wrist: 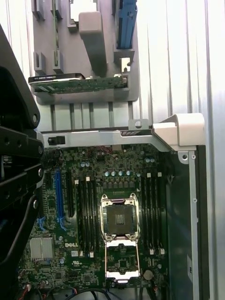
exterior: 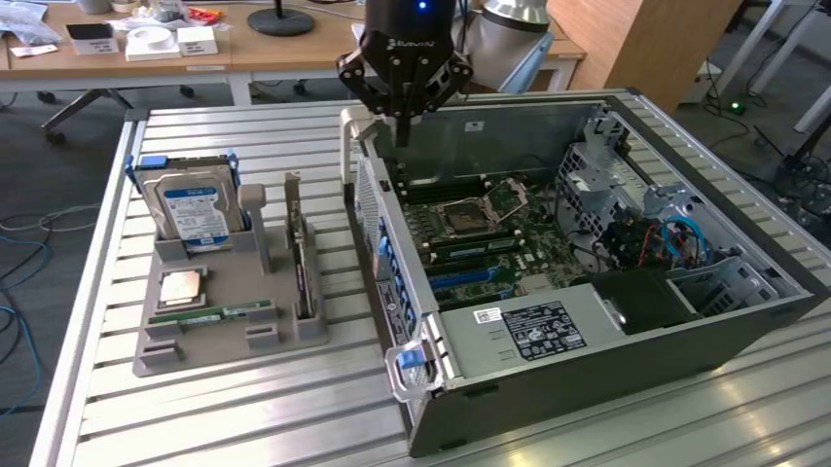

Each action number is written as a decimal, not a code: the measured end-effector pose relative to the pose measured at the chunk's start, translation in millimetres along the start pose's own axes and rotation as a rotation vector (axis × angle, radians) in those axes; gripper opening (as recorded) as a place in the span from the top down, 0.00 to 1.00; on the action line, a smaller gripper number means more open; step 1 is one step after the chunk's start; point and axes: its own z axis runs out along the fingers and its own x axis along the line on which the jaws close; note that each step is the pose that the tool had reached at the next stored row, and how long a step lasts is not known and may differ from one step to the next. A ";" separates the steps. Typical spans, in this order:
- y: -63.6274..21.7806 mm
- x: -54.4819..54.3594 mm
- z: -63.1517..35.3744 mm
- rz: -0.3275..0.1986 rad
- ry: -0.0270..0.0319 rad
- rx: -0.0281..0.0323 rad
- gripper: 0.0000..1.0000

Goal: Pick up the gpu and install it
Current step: 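Reach for the gpu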

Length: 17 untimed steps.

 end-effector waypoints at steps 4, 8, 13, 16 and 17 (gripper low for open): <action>-0.2 2.8 0.0 0.000 0.0000 0.0000 0.89; -0.4 5.9 -0.1 0.000 0.0001 0.0001 0.89; -0.9 12.4 -0.1 0.000 0.0001 0.0000 0.89; -1.2 16.8 -0.2 0.000 0.0000 0.0000 0.89; -1.4 18.3 -0.2 0.000 0.0001 0.0001 0.89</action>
